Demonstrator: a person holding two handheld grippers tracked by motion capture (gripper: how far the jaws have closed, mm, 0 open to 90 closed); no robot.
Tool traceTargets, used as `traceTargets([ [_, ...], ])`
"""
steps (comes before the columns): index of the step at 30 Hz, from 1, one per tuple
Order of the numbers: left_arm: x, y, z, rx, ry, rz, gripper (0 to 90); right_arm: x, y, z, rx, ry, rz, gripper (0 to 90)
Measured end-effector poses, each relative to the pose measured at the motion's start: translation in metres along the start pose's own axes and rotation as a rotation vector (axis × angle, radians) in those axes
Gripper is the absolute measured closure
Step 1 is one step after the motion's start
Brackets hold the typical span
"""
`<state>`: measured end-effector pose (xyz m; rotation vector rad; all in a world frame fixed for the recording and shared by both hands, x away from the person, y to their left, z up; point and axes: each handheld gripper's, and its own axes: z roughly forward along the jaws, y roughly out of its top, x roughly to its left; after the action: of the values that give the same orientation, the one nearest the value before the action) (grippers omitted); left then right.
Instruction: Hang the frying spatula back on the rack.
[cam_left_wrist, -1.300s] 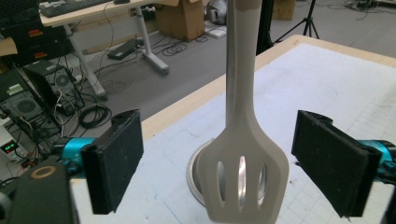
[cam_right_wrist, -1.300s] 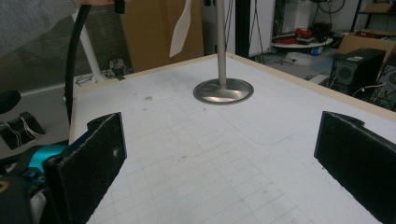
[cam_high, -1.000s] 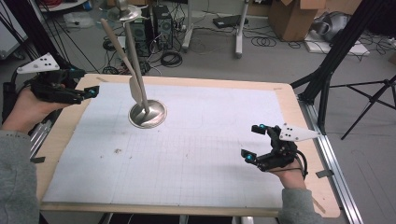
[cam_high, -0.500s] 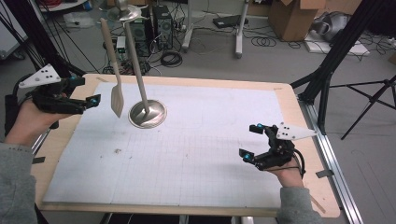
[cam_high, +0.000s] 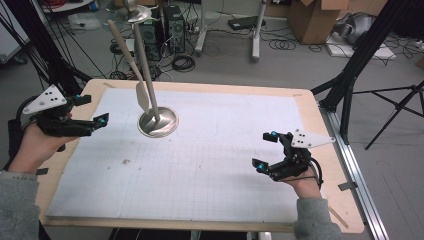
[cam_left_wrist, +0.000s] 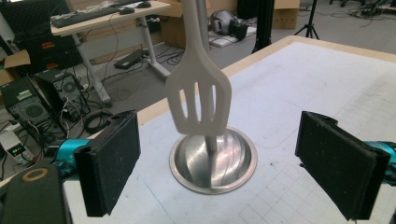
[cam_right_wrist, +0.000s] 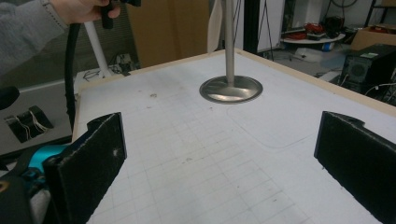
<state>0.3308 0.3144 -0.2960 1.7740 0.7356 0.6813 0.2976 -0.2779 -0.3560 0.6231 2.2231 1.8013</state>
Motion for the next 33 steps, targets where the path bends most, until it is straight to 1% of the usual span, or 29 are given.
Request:
traceTargets([
  [4, -0.006, -0.005, -0.002, -0.006, -0.006, -0.003, 14.5, -0.001, 0.000, 0.001, 0.000, 0.002, -0.003, 1.2],
  [7, -0.011, -0.009, -0.003, -0.017, -0.032, -0.002, 14.5, -0.001, 0.000, 0.002, 0.000, 0.005, 0.002, 1.2],
  [12, -0.021, -0.016, -0.003, -0.013, -0.068, 0.009, 14.5, -0.001, 0.000, 0.003, 0.001, 0.006, 0.000, 1.2],
  [16, -0.028, -0.021, -0.004, -0.018, -0.087, 0.014, 14.5, -0.001, 0.000, 0.004, 0.003, 0.010, -0.001, 1.2],
  [18, -0.031, -0.023, -0.003, -0.019, -0.089, 0.014, 14.5, -0.001, 0.000, 0.004, 0.002, 0.012, 0.007, 1.2],
  [20, -0.033, -0.026, -0.003, -0.017, -0.097, 0.018, 14.5, -0.001, 0.000, 0.005, 0.005, 0.012, -0.001, 1.2],
  [22, -0.036, -0.027, -0.004, -0.023, -0.103, 0.018, 14.5, -0.002, 0.000, 0.005, 0.005, 0.012, -0.005, 1.2],
  [26, -0.041, -0.031, -0.004, -0.041, -0.116, 0.016, 14.5, -0.001, 0.000, 0.006, 0.007, 0.013, 0.003, 1.2],
  [28, -0.043, -0.032, -0.004, -0.040, -0.113, 0.018, 14.5, -0.001, 0.000, 0.006, 0.007, 0.011, 0.000, 1.2],
  [30, -0.045, -0.034, -0.004, -0.051, -0.103, 0.030, 14.5, 0.000, 0.000, 0.006, 0.006, 0.011, -0.002, 1.2],
  [33, -0.047, -0.035, -0.005, -0.060, -0.099, 0.031, 14.6, 0.000, 0.000, 0.005, 0.007, 0.009, -0.002, 1.2],
])
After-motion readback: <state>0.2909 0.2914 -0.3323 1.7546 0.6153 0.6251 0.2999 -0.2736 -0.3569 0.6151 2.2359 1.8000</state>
